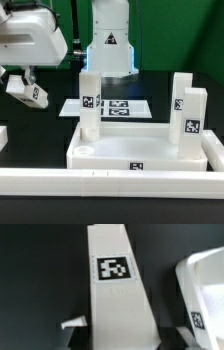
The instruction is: Assemble desk
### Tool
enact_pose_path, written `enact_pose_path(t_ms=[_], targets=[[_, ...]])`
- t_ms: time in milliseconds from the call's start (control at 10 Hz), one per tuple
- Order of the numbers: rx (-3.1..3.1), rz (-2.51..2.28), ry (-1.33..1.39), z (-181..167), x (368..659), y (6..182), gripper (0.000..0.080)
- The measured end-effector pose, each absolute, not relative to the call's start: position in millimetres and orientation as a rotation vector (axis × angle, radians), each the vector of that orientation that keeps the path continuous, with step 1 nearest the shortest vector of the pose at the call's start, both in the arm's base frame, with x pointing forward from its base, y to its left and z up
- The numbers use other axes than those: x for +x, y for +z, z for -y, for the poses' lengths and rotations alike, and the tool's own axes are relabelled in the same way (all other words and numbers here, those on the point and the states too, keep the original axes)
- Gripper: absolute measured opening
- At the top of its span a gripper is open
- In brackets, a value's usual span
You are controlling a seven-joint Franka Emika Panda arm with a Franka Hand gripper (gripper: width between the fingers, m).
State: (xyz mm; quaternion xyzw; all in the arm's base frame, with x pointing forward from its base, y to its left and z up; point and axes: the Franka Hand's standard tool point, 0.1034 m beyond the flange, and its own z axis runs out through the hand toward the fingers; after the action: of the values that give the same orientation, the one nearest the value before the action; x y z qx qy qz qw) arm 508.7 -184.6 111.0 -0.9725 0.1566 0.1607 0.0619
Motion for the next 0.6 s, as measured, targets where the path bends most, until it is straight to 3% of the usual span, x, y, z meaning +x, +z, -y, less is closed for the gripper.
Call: enact_pose_path(t_ms=[200, 600], targets=[[-3.002, -0.488, 0.309, 188.1, 514.5, 112.1, 0.0292], [-3.04, -0.53, -0.061, 157.0, 544.8, 154.3, 0.0292]])
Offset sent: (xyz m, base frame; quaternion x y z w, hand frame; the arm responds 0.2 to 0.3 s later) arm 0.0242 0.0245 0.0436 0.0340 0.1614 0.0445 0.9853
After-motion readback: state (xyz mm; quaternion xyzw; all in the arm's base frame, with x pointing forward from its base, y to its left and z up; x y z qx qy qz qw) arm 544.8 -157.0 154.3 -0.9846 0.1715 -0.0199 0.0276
